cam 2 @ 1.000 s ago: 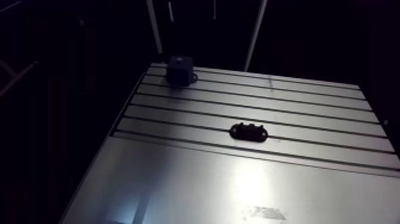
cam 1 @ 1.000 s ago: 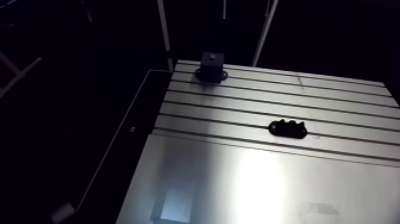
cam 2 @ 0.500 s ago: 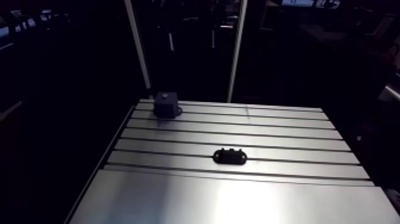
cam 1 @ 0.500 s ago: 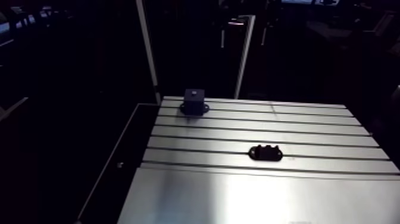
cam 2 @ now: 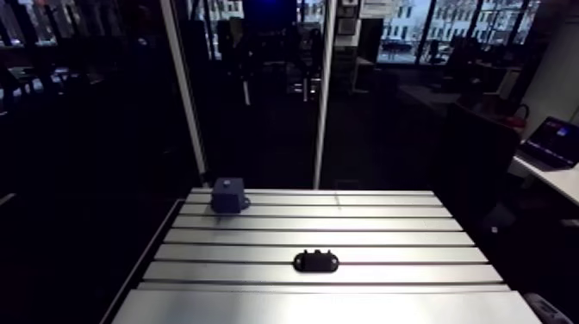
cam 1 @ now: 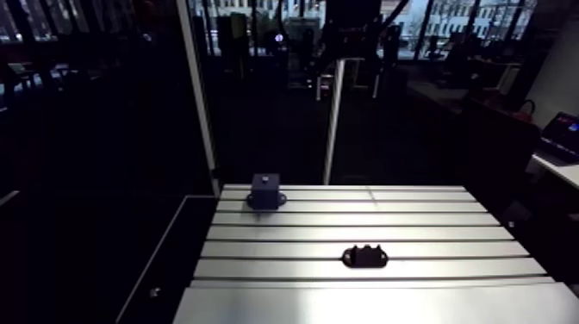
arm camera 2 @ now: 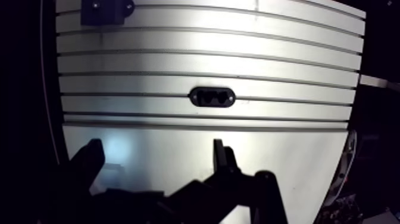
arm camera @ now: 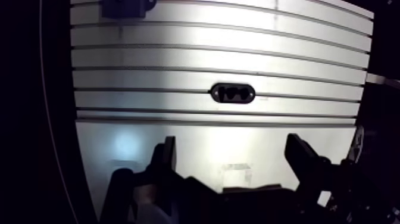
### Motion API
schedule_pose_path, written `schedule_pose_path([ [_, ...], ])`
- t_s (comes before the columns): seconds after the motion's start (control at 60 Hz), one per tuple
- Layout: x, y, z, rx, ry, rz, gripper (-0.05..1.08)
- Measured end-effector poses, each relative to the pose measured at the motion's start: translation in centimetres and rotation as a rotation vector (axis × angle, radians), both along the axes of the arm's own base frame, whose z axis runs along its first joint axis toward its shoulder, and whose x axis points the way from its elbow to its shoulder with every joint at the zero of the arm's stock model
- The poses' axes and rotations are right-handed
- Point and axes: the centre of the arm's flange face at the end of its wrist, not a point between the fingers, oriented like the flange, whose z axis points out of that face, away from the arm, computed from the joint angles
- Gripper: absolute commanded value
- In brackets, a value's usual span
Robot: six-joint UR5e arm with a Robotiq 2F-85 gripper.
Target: Pick up the M10 bolt and insert it into the hole until fully seated.
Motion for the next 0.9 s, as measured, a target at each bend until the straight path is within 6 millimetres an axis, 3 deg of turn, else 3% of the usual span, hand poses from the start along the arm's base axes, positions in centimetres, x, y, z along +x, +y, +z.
schedule_pose_path([
  [0.3,1.2,0.5,0.2,-0.004,0.003,-0.01,0.01],
  [0.9,0.8,0.6,0.1,-0.005,-0.001,-0.009,0.01],
])
